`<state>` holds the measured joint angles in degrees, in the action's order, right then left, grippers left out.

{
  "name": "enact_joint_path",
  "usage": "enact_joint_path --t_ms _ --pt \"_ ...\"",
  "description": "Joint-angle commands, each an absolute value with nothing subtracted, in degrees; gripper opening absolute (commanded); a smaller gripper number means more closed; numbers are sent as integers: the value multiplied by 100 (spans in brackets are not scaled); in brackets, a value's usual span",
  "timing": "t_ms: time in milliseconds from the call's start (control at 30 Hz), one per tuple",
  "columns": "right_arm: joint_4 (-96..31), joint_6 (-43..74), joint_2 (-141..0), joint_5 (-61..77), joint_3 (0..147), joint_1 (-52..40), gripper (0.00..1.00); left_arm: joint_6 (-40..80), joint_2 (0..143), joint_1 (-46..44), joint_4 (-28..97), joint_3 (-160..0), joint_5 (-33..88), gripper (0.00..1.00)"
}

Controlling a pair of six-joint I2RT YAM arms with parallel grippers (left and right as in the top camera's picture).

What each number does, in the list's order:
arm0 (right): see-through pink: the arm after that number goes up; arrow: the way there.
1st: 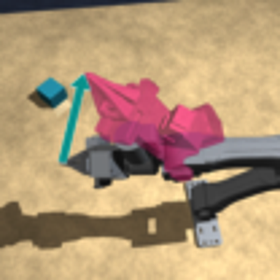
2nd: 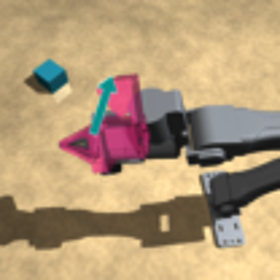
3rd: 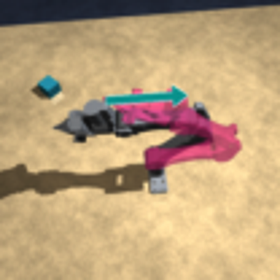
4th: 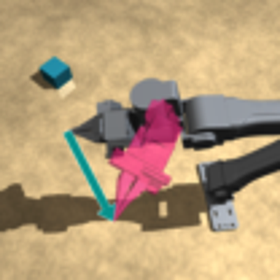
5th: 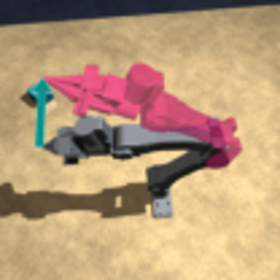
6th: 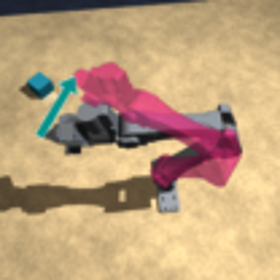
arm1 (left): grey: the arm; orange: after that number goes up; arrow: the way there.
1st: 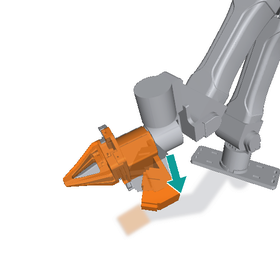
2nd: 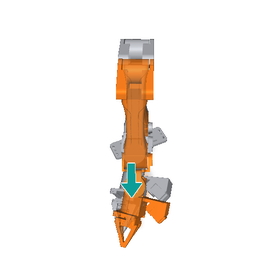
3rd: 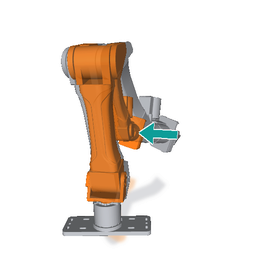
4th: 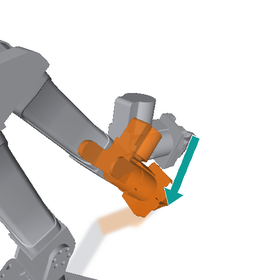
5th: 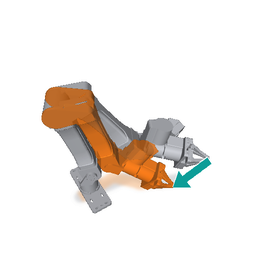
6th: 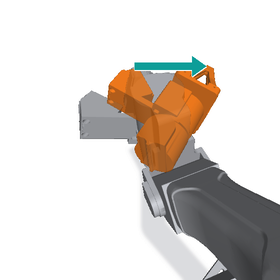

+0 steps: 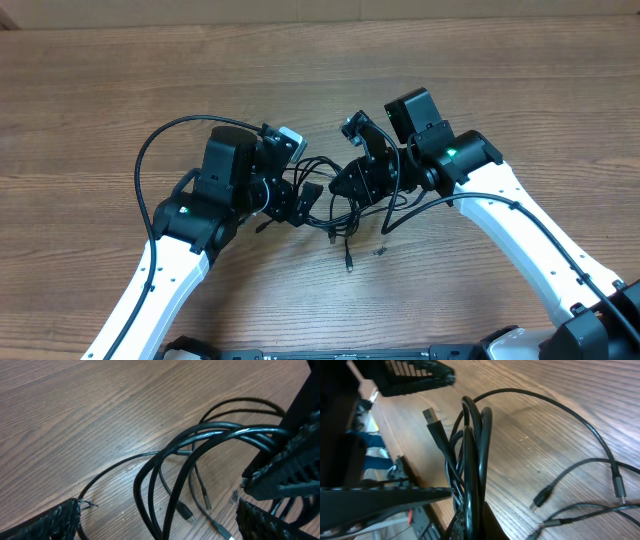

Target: Untangle cables

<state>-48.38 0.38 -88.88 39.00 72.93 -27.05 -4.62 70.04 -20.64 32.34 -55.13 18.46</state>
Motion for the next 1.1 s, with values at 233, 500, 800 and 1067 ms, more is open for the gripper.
enact_joint_path --t_ms 233,500,800,1067 --pt "-4792 -183 -8788 4576 7389 -2729 4 -902 6965 -2104 3293 -5607 1610 4" --pt "-4792 -154 -8788 4504 7389 -2729 9 -810 6965 -2102 3293 -5607 1610 4" --pt "-4790 -154 -8788 4504 7389 -2724 56 -460 6965 -2102 3299 -5607 1282 4" --pt "-4810 252 -8788 3780 7389 -2724 81 -141 6965 -2102 3385 -5607 913 4"
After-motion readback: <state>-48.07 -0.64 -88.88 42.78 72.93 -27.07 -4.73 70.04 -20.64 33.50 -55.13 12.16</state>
